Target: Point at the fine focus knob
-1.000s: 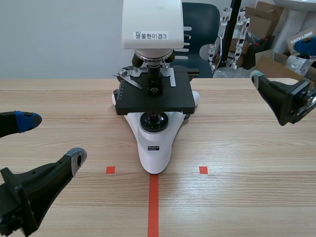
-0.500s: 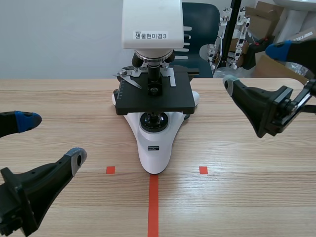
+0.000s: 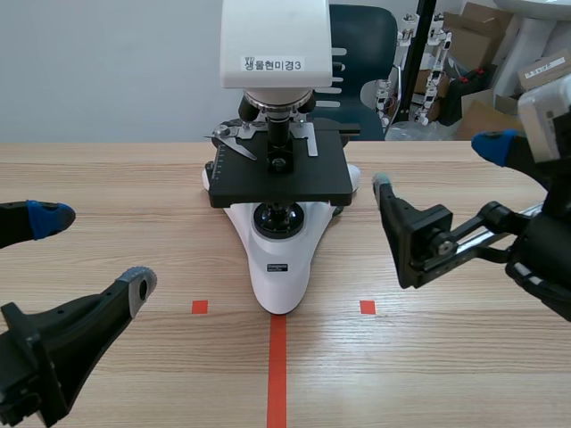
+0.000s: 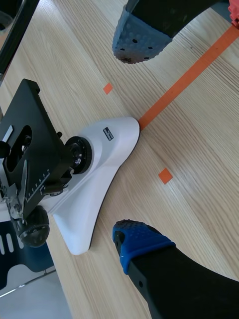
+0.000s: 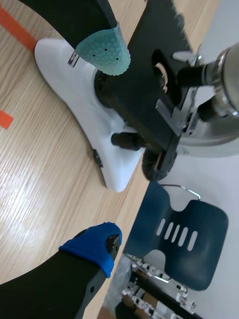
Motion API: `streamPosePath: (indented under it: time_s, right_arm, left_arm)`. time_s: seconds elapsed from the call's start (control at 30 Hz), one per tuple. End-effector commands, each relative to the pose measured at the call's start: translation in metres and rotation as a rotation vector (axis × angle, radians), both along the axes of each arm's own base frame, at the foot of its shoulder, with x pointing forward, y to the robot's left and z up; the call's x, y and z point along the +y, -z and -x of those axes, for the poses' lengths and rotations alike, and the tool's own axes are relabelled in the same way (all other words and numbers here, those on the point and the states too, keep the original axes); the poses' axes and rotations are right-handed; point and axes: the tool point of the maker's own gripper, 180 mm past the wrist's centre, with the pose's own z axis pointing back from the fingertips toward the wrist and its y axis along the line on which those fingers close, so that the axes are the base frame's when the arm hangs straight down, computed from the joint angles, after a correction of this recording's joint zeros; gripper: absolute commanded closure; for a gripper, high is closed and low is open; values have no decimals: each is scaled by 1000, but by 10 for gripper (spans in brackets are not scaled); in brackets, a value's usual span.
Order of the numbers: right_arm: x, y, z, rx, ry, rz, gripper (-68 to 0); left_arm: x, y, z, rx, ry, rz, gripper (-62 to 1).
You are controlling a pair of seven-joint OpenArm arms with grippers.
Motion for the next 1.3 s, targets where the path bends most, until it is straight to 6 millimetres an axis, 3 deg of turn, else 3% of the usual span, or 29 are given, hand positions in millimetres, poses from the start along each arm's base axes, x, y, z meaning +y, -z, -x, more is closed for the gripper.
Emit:
streamPosePath:
  time_s: [0.0, 0.17, 0.53, 1.27]
  right_arm:
    - [2, -16, 1, -41, -26, 21, -679]
    - [10, -28, 8, -29, -82, -11, -679]
    - [19, -18, 17, 20, -151, 12, -679]
    - [19, -18, 17, 19, -153, 17, -679]
  left_arm:
    - [-4, -11, -1, -30, 7, 21, -623]
    - [-4, -11, -1, -30, 7, 21, -623]
    - [-4, -11, -1, -30, 7, 21, -623]
    - [-4, -11, -1, -30, 7, 21, -623]
